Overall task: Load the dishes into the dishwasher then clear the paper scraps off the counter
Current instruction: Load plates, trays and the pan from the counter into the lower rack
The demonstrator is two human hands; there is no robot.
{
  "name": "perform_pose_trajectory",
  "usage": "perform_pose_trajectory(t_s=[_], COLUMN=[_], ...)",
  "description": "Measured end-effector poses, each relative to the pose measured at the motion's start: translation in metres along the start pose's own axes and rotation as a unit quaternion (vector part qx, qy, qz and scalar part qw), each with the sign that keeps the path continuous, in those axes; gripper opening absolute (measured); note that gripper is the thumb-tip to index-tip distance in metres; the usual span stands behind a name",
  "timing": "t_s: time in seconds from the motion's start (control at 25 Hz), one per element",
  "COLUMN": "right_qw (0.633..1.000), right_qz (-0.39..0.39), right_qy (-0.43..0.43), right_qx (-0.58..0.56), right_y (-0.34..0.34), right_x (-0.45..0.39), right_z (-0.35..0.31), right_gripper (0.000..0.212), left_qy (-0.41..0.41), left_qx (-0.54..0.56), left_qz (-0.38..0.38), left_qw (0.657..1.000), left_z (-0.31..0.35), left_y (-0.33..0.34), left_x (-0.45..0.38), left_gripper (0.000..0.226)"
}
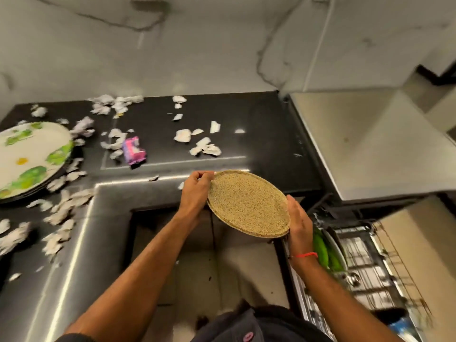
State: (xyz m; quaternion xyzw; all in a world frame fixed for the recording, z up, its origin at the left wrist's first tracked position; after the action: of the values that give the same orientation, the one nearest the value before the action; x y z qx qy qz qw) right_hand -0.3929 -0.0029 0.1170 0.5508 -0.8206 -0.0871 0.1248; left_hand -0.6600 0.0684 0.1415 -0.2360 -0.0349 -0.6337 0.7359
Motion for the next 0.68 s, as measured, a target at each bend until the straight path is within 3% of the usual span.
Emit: perform_pose_trajectory(t_s=[0.16,0.28,0.48,0.68], right_qw=[0.992,0.974,0.946,0.915], right_qz=[0.121,0.211,0.298,0.343], right_qy=[0.019,0.056,0.116,0.210], right_qx=[-0.034,-0.059,-0.052,-0.018], right_y=[-0.130,-0.232,-0.365,-0.450], right_x=[-0.006,-0.004,0.003,-0.005], right_z=[-0.015,-0.013,0.000,0.042], right_gripper=[0.036,0.033,0.027,0.028], left_qy=[0.016,0.012,-0.013,-0.023], left_qx=[-0.064,-0.102,-0.230,-0.344], left_qz=[-0.125,-0.221,-0.234,-0.219], left_qw=[0.990,0.970,0.945,0.913], left_z=[0.024,0.025,-0.003,-0.023], left_y=[0.138,0.251,0.387,0.497], left_x=[0.021,0.056,0.096,0.077], left_gripper=[0.029,0.018,0.021,0.025])
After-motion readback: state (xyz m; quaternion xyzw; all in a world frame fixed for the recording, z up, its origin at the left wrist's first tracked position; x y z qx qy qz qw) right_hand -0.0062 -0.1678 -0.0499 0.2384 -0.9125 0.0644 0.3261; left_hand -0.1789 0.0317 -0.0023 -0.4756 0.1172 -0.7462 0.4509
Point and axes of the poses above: each hand's wrist, its own x-axis away from the middle knuckle, its own y-axis out of the palm, z = x × y, the point moved 7 cm from there along -x, towards the middle knuckle, and after that the axes turned 14 degrees about -x, right-handed, at the moved point
